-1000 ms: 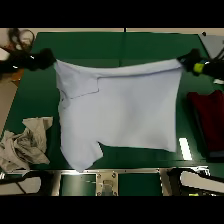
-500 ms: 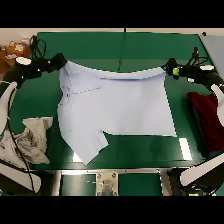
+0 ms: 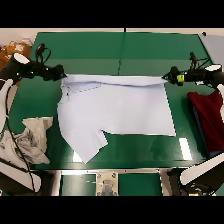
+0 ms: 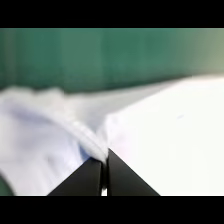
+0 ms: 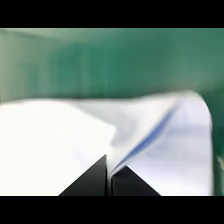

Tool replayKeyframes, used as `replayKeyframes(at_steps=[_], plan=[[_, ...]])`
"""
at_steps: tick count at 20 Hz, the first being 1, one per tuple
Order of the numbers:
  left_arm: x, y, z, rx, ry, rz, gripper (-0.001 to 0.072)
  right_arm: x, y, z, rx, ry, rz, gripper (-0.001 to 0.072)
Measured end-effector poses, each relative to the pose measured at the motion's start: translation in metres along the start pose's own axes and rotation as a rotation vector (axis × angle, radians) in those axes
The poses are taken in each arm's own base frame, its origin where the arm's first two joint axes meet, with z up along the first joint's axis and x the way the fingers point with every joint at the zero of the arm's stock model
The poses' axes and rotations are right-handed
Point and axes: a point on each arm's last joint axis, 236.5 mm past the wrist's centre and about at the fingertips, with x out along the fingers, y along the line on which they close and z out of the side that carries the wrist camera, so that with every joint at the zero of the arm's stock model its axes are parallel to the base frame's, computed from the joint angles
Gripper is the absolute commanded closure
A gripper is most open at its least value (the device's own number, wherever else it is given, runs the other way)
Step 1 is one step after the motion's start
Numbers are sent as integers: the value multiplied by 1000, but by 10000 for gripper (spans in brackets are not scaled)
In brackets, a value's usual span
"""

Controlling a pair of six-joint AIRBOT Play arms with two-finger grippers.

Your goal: Fold the shirts.

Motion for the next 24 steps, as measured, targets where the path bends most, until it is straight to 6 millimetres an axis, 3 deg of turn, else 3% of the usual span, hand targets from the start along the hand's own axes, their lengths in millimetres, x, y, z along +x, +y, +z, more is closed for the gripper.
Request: replayKeyframes(at_steps=[5, 8, 15, 16, 17, 18, 19, 21, 22, 23, 24], plan=[[6, 29, -70, -20, 242, 88, 684, -7, -40, -41, 27, 130, -101, 702], [4, 35, -80, -28, 281, 104, 684, -14, -55, -50, 50, 157, -127, 702], [1, 39, -94, -35, 334, 114, 683, -9, -65, -73, 71, 216, -138, 697], [1, 39, -97, -37, 347, 112, 635, -8, -65, -75, 71, 220, -138, 586], [0, 38, -99, -38, 355, 110, 323, -8, -64, -76, 67, 224, -140, 444], [-1, 38, -101, -39, 365, 108, 166, -10, -62, -75, 62, 223, -135, 399], [-1, 37, -102, -46, 368, 103, 162, -13, -61, -72, 56, 221, -136, 398], [-2, 33, -104, -51, 380, 88, 163, -24, -62, -62, 50, 207, -151, 421], [-3, 31, -106, -50, 390, 83, 169, -31, -60, -59, 49, 212, -156, 600], [-6, 29, -108, -47, 406, 79, 304, -37, -60, -57, 56, 220, -165, 701], [-10, 28, -110, -43, 427, 79, 594, -45, -61, -57, 62, 228, -180, 701]])
